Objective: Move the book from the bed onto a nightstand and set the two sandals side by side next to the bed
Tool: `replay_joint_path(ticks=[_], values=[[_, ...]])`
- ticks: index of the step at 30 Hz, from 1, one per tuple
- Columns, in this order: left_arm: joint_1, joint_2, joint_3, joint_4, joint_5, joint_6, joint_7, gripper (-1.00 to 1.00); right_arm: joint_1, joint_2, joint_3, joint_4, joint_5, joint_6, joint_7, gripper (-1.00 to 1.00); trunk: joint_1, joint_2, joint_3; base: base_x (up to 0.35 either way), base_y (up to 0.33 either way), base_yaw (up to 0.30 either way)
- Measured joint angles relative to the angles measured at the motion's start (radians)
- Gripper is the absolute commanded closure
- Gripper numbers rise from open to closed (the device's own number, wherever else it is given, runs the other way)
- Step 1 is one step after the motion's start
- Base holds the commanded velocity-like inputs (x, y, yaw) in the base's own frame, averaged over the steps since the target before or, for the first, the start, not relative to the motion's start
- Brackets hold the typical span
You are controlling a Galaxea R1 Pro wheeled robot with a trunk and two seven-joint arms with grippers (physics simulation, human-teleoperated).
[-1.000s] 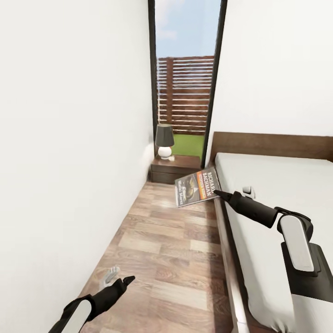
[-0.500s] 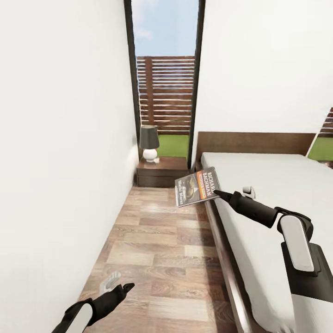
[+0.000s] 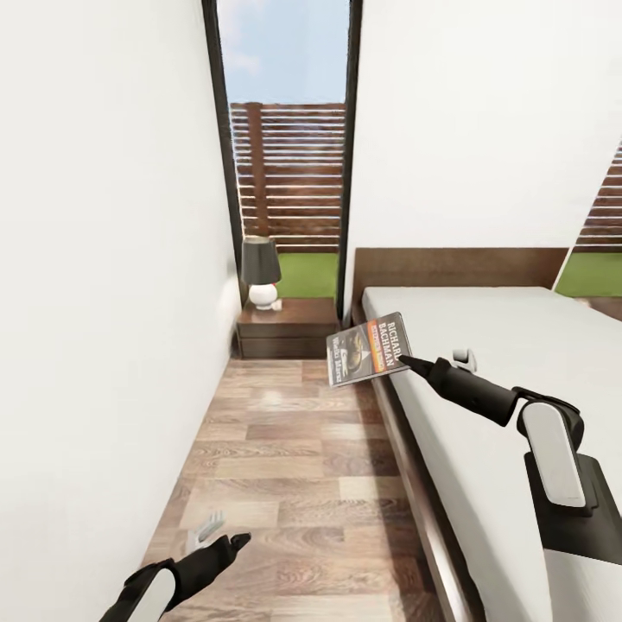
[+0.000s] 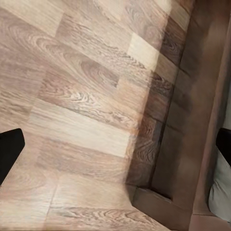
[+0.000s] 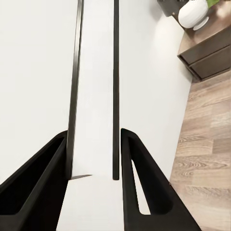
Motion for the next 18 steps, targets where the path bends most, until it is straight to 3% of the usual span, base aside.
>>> replay_joint_path(ticks=[18], values=[[0.0,-0.002,0.004,0.026,-0.001,-0.001,0.0,-1.0,0.001,0.0,0.0,0.002,-0.003,-0.026,0.002,1.0,0.0,0.0,0.0,0.296,0.147,-0.002]])
